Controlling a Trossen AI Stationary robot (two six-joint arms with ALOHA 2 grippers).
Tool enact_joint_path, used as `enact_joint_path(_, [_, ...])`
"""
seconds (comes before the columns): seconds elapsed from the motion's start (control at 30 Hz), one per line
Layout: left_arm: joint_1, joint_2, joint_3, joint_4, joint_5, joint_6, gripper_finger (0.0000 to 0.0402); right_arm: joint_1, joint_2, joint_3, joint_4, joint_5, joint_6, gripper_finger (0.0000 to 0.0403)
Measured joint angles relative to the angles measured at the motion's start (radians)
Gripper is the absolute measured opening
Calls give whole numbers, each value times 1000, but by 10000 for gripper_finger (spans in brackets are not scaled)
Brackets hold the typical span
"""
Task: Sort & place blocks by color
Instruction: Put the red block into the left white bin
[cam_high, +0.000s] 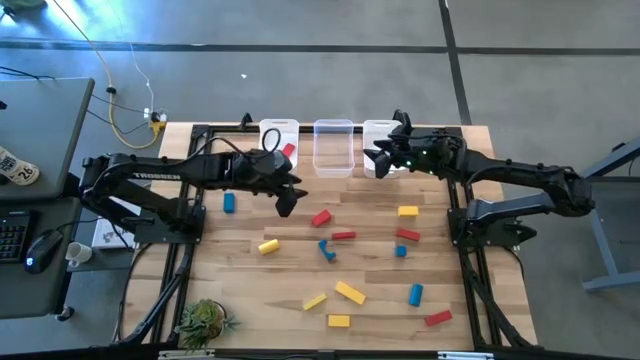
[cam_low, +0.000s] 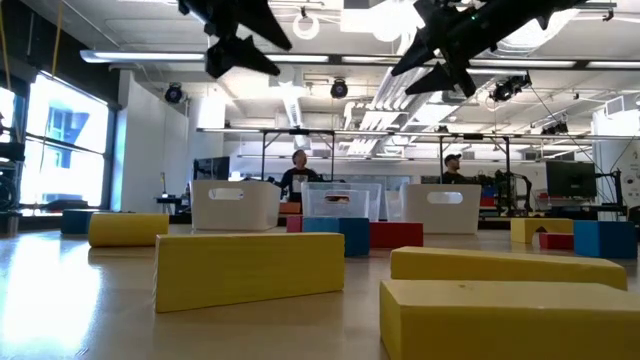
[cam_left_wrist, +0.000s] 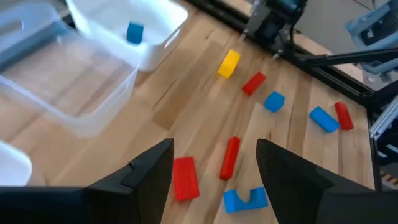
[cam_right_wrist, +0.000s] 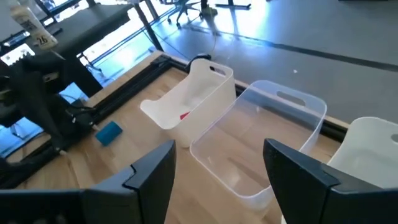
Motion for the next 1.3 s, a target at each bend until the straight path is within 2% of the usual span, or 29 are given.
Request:
enact_joint_path(0.23, [-25, 0, 51, -33, -85, 20, 215, 0, -3, 0, -3, 1, -1, 229])
enact_joint_path(0.47, [-89, 34, 51, -94, -201, -64, 215, -1, -3, 0, -80, 93, 14, 229])
enact_joint_path(0.8, [-173, 178, 52, -64, -255, -86, 215, -1, -3, 0, -116, 108, 25, 229])
enact_joint_path(0.97, [-178, 249, 51, -25, -304, -102, 215, -1, -3, 0, -119, 108, 25, 229])
enact_joint_path(1.3, [-176, 372, 52, 71, -306, -102, 215, -1, -3, 0, -125, 109, 25, 229])
